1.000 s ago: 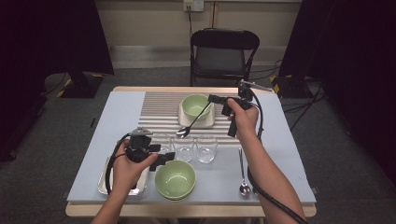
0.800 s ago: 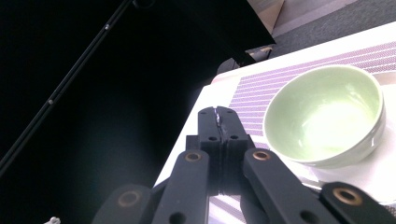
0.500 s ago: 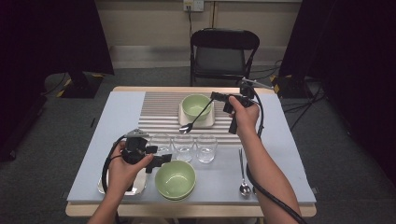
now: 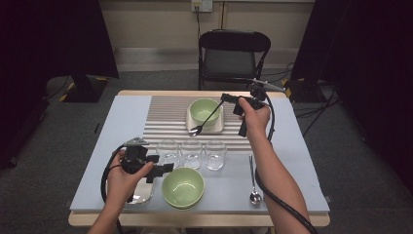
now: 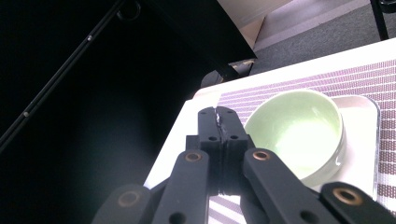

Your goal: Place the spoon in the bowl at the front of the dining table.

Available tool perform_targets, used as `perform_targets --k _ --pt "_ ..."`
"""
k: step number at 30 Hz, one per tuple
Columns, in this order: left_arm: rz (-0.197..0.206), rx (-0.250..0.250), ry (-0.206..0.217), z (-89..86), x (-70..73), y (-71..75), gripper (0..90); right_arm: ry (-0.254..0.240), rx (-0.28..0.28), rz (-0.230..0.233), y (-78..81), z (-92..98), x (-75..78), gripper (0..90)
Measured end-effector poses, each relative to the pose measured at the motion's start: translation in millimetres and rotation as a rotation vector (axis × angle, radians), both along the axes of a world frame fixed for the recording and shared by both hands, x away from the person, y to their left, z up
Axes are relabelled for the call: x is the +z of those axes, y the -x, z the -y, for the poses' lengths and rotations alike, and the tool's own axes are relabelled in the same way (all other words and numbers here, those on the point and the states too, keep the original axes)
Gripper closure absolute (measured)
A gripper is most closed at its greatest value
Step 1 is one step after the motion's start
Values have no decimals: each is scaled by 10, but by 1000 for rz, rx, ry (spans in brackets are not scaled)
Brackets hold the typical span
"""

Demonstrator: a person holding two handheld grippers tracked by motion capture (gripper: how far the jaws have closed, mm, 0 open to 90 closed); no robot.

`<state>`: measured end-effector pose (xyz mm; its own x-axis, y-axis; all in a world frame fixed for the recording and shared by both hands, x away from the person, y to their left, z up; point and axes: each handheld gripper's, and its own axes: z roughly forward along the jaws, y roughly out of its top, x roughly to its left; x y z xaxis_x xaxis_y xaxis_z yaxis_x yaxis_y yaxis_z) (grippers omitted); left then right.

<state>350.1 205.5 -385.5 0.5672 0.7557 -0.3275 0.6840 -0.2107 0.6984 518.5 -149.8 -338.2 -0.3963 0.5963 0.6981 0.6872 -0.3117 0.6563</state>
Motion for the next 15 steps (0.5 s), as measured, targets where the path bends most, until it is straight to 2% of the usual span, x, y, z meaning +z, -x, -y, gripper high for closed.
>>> perform_targets --k 15 --pt "-9 18 1 -114 -20 28 261 1 -29 -5 -149 -37 -34 900"
